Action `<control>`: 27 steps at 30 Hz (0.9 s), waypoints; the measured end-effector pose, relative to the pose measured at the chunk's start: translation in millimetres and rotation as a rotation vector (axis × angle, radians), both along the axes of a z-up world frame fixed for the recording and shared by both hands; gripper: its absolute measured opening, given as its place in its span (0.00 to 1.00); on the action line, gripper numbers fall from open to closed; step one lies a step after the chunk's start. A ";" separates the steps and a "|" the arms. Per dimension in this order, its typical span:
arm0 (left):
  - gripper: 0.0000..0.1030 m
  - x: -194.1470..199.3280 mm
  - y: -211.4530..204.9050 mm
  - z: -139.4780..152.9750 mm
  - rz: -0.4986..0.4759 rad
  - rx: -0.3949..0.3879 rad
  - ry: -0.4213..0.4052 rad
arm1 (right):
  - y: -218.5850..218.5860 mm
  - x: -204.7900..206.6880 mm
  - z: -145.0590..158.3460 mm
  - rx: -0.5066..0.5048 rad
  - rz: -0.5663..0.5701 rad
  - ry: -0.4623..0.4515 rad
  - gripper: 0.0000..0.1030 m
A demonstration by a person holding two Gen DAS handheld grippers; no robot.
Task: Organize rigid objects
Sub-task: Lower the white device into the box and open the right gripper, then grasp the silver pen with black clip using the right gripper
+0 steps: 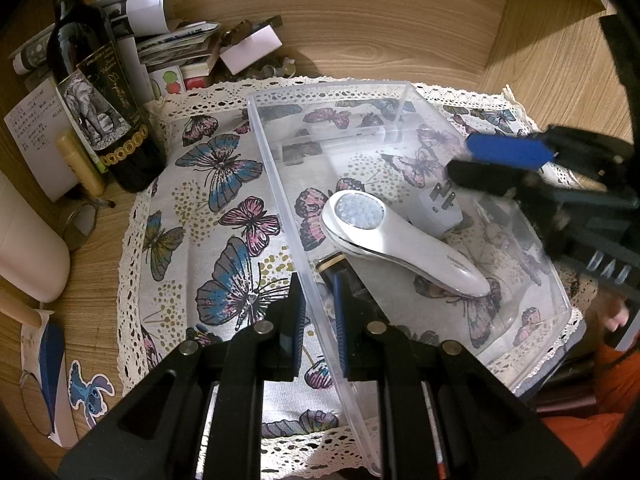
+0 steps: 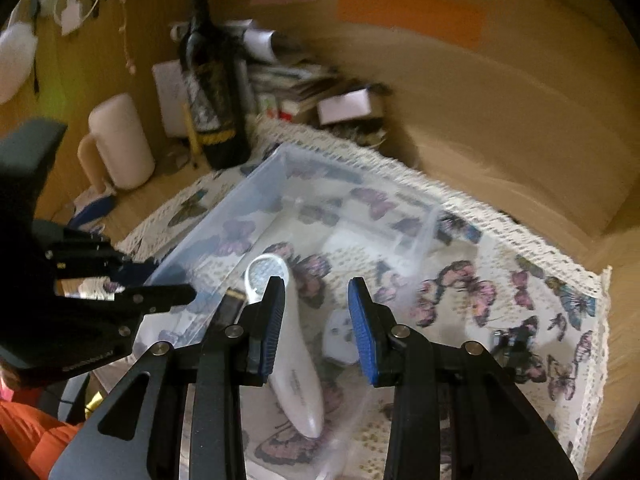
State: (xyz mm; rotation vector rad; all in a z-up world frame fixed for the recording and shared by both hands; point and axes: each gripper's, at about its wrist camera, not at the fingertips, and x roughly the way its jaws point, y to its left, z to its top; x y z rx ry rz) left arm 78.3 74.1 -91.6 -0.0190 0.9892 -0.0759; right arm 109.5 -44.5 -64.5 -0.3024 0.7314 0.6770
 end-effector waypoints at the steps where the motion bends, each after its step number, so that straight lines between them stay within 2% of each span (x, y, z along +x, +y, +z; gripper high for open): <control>1: 0.14 0.0 -0.2 0.0 0.000 0.000 0.000 | -6.1 1.0 4.5 0.010 -0.019 -0.012 0.30; 8: 0.14 -0.2 0.3 0.0 -0.001 0.000 0.000 | -48.6 14.4 20.0 0.030 -0.168 -0.067 0.30; 13: 0.14 -0.4 0.6 -0.1 -0.001 0.000 0.000 | -79.4 30.7 13.3 0.014 -0.275 -0.050 0.30; 18: 0.14 -0.4 0.7 -0.1 -0.001 0.000 0.000 | -101.5 45.8 -9.3 -0.018 -0.357 0.017 0.30; 27: 0.14 -0.2 0.5 -0.2 -0.001 0.000 0.000 | -124.2 62.6 -63.8 -0.080 -0.411 0.161 0.30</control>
